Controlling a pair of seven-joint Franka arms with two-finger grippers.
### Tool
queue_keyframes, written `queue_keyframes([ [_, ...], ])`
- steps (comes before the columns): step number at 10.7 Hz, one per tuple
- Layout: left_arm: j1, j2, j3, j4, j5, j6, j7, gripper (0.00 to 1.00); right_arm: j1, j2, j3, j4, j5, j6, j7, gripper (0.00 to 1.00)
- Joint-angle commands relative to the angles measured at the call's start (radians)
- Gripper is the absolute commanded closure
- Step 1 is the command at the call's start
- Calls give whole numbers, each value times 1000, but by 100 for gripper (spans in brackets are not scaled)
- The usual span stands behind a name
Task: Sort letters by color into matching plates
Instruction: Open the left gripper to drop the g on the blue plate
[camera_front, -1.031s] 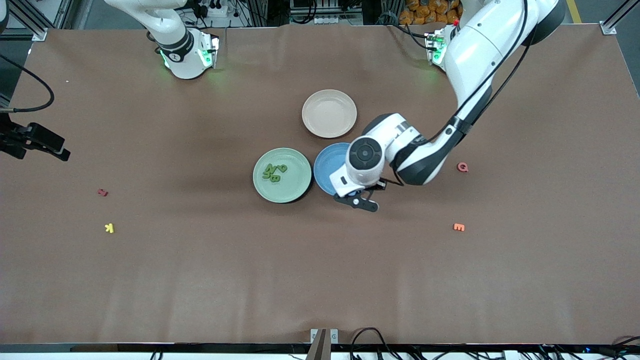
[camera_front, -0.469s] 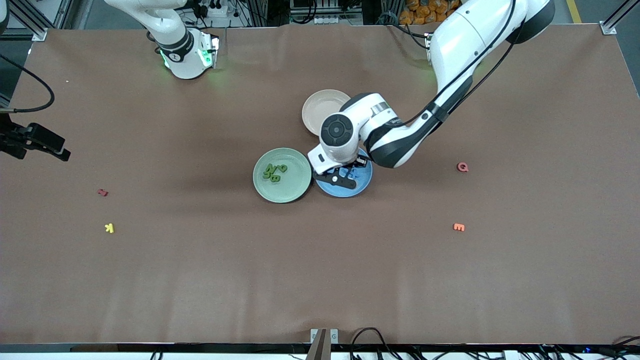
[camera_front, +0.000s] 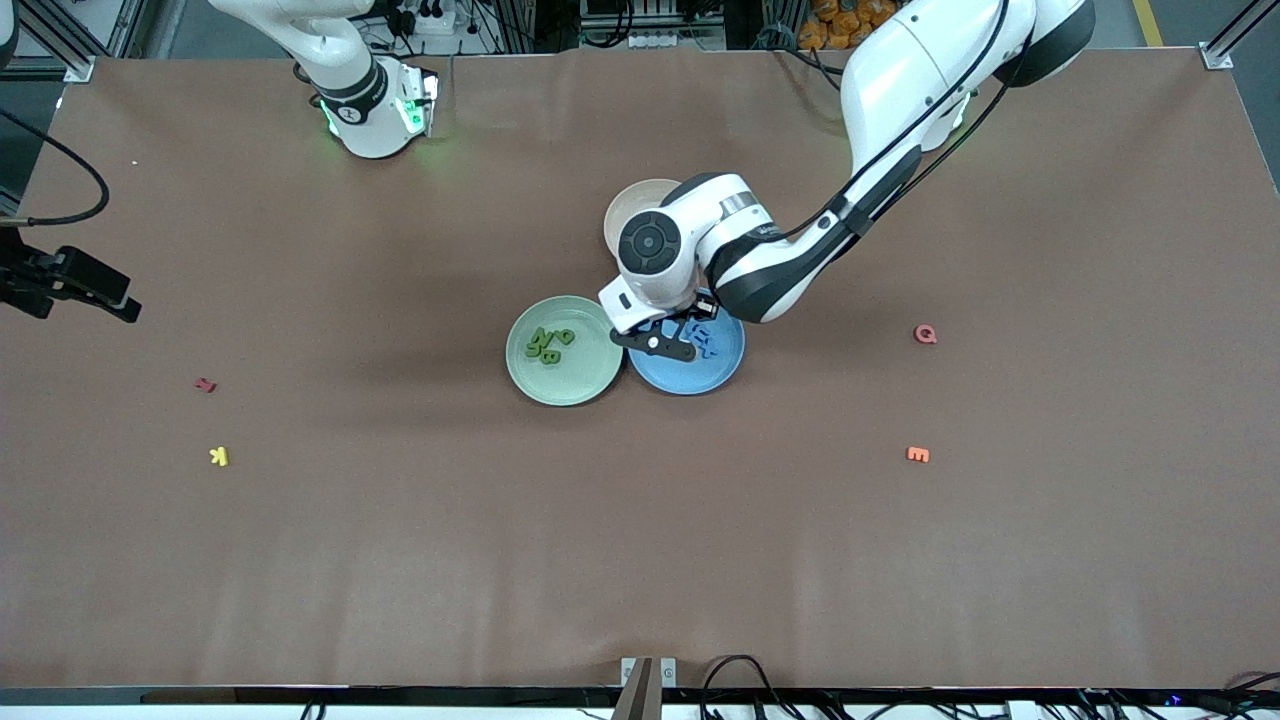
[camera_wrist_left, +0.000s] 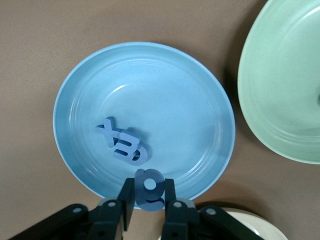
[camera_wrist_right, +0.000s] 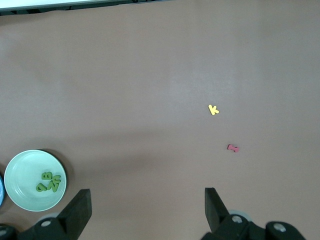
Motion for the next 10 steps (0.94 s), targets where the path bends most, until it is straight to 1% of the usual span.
queue_keyframes([
  [1,1,7,1,14,6,-3,-20,24,-1,0,2,0,-6,3,13,0],
  [5,14,-2,1,26,8,-2,-20,23,-1,0,2,0,-6,2,12,0],
  [10,26,-5,19,55,12,-2,-20,23,-1,1,2,2,-6,3,12,0],
])
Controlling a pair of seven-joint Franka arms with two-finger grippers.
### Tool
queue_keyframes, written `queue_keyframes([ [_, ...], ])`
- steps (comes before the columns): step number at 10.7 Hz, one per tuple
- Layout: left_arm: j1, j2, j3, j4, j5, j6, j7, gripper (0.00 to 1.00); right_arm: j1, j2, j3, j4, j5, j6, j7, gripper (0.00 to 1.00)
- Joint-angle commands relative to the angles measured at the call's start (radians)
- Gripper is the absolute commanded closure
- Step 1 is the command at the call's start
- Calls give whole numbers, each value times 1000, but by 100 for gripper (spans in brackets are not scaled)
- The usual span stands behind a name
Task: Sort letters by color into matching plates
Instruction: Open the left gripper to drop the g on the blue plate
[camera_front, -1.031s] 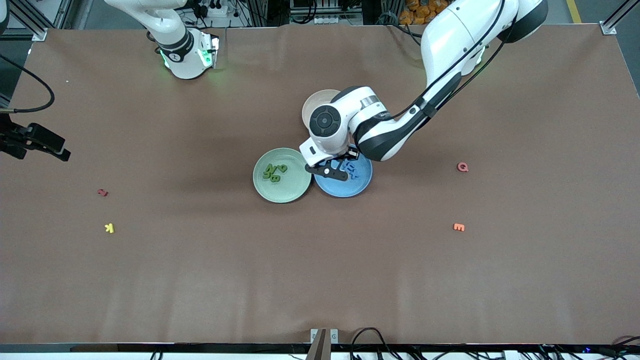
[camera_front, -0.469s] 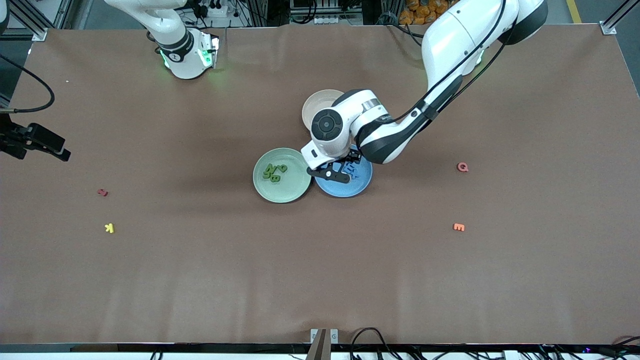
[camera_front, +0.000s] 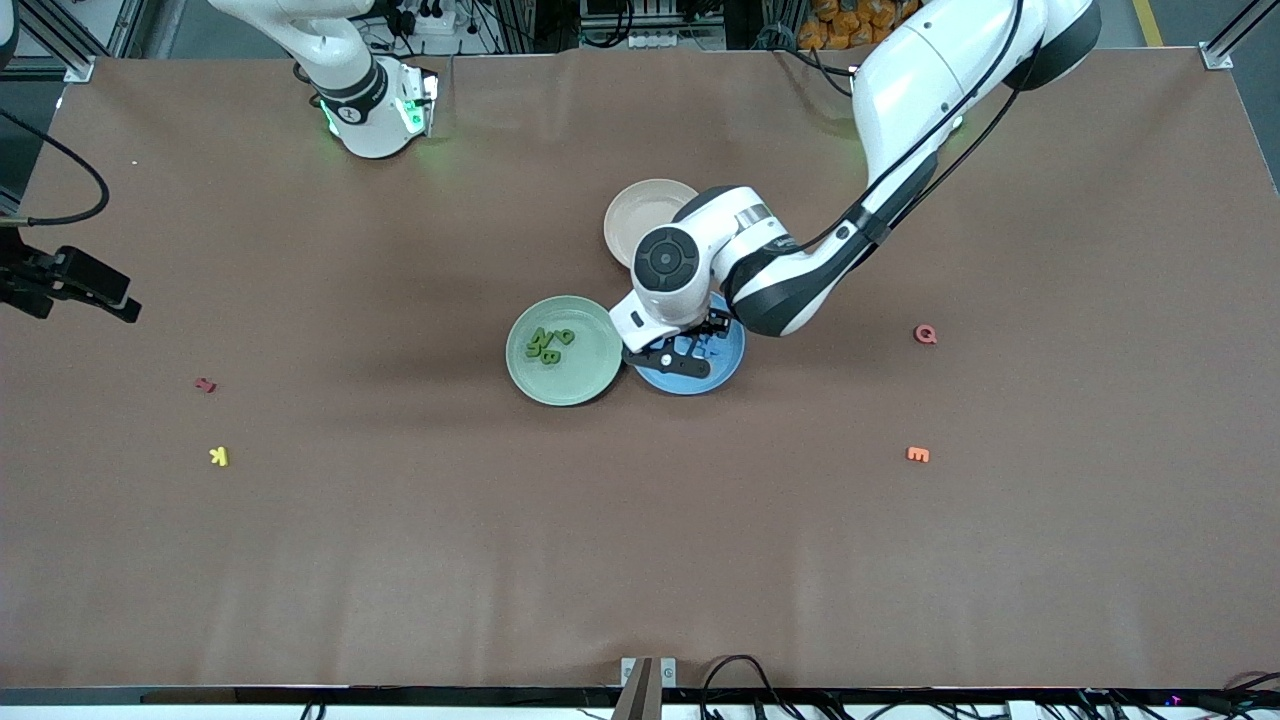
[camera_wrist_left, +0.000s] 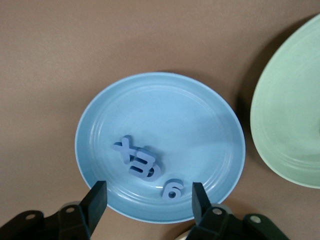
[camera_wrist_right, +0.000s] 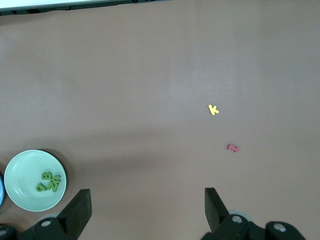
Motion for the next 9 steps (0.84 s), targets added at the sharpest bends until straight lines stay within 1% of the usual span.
queue_keyframes([
  [1,13,-10,5,18,14,-3,-13,23,-3,0,2,2,-6,3,12,0],
  [3,31,-7,11,18,18,-3,-7,23,-3,0,2,2,-6,3,12,0],
  [5,25,-7,70,18,25,-2,1,23,-1,0,2,2,-6,3,12,0],
  [7,36,-8,75,18,32,-2,18,23,-1,1,2,2,-6,3,12,0],
  [9,49,-8,106,18,31,9,21,23,-1,1,2,2,-6,3,12,0],
])
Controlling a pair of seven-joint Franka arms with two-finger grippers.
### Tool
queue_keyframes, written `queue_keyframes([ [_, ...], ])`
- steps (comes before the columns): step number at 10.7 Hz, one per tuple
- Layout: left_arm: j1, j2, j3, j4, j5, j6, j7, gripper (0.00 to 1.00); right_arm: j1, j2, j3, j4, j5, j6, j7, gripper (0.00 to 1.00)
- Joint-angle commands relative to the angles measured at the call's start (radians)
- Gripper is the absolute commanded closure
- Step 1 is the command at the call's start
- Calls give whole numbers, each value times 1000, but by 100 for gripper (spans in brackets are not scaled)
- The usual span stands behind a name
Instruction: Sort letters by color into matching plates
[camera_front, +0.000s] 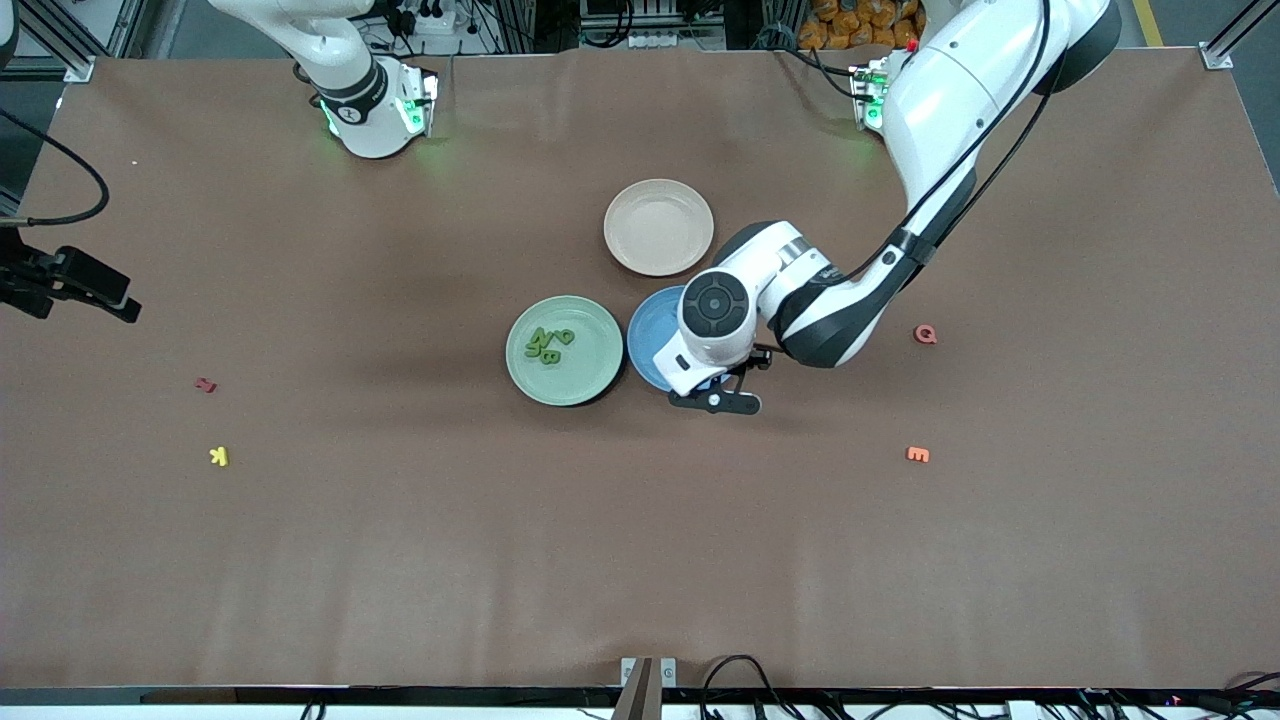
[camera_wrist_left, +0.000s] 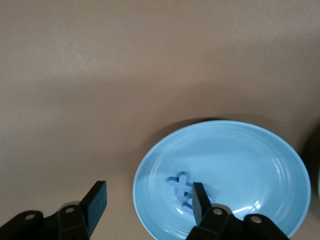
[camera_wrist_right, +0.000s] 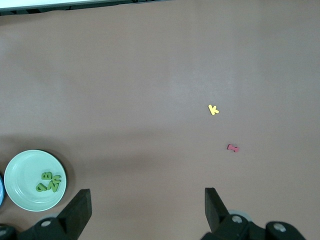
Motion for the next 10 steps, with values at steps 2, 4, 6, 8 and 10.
queue_keyframes([
  [2,51,3,32,-2,27,30,44,23,-1,1,2,2,-6,3,12,0],
  [4,54,4,80,-3,23,40,93,23,-1,1,2,2,-6,3,12,0],
  [6,83,-2,82,-3,21,40,122,22,-1,4,2,2,-6,5,12,0],
  [8,99,-6,82,-3,27,40,141,21,-1,4,2,2,-8,5,12,0],
  [10,128,-9,81,-3,29,40,155,21,-1,4,2,0,-8,6,12,0],
])
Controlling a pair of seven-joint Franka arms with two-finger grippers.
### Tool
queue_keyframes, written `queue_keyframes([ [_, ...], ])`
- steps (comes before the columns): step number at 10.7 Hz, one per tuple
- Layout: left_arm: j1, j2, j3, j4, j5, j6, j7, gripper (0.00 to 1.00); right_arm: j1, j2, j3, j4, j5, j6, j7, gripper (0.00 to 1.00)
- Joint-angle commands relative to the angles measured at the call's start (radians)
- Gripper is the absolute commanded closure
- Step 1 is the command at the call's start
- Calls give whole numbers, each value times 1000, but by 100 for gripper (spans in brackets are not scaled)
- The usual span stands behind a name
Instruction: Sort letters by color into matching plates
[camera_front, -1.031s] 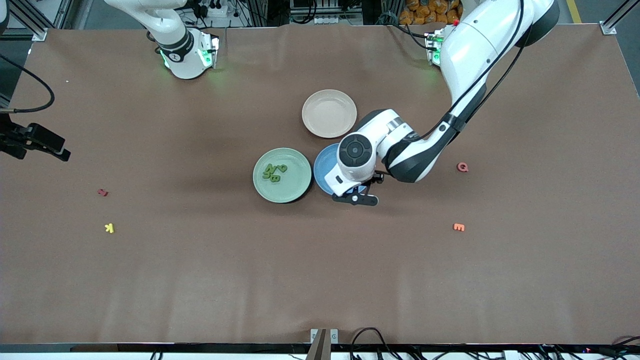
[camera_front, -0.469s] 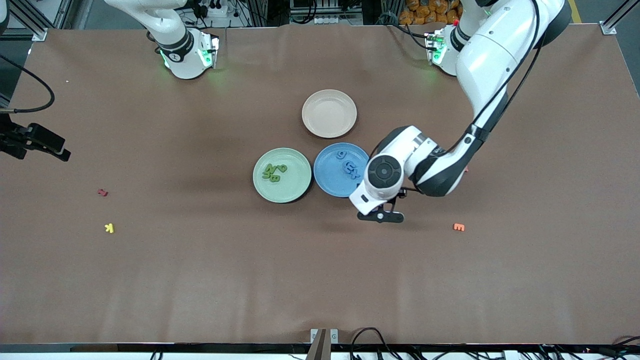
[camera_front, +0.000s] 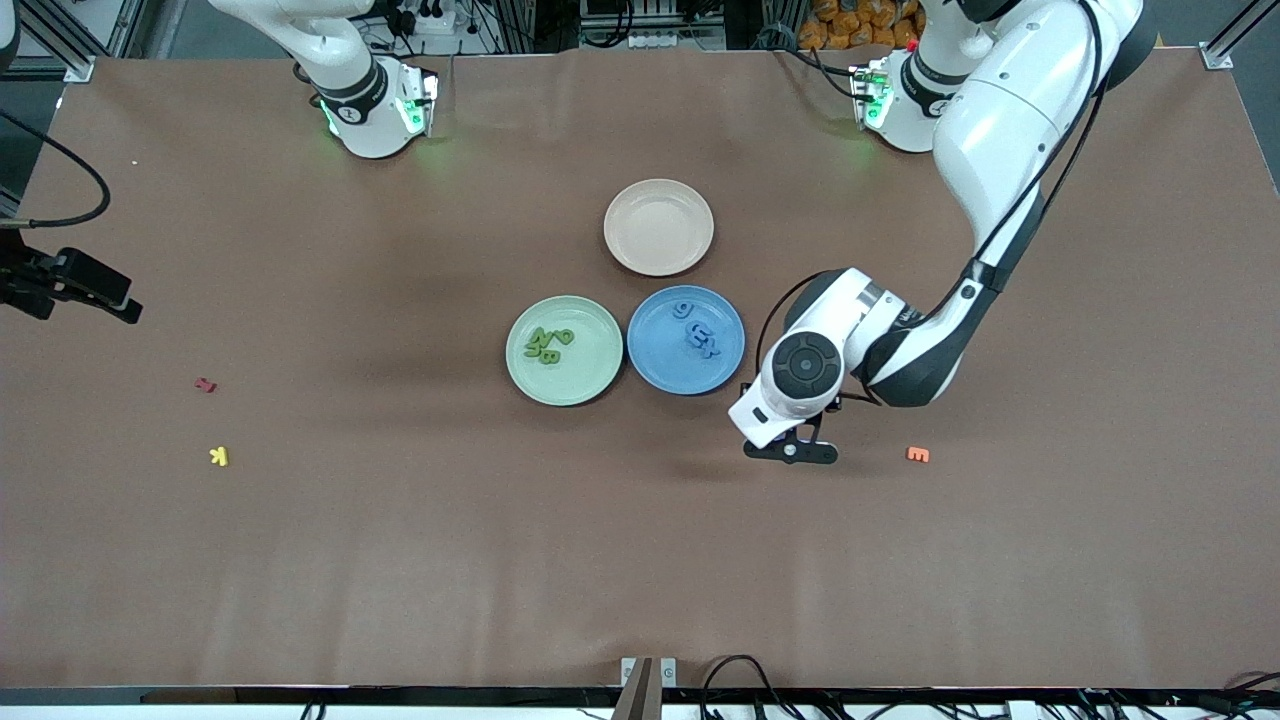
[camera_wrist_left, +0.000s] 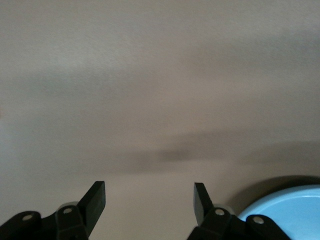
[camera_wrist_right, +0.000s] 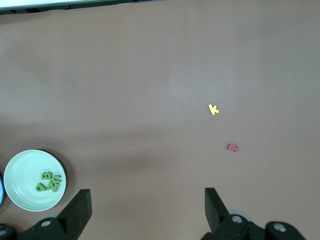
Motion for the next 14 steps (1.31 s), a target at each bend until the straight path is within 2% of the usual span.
queue_keyframes([
  [1,28,-12,-5,-5,25,6,21,20,-1,2,2,1,-8,6,12,0],
  [2,36,-12,-5,-5,25,6,48,13,-1,2,2,2,-8,6,12,0],
  [3,54,-15,-5,-3,19,6,59,0,-1,2,2,2,-8,6,12,0],
  [9,110,-15,-5,-2,16,9,64,0,-1,3,2,2,-8,6,12,0],
  [14,199,-18,-8,-2,18,9,70,0,-1,3,2,1,-8,9,12,0],
])
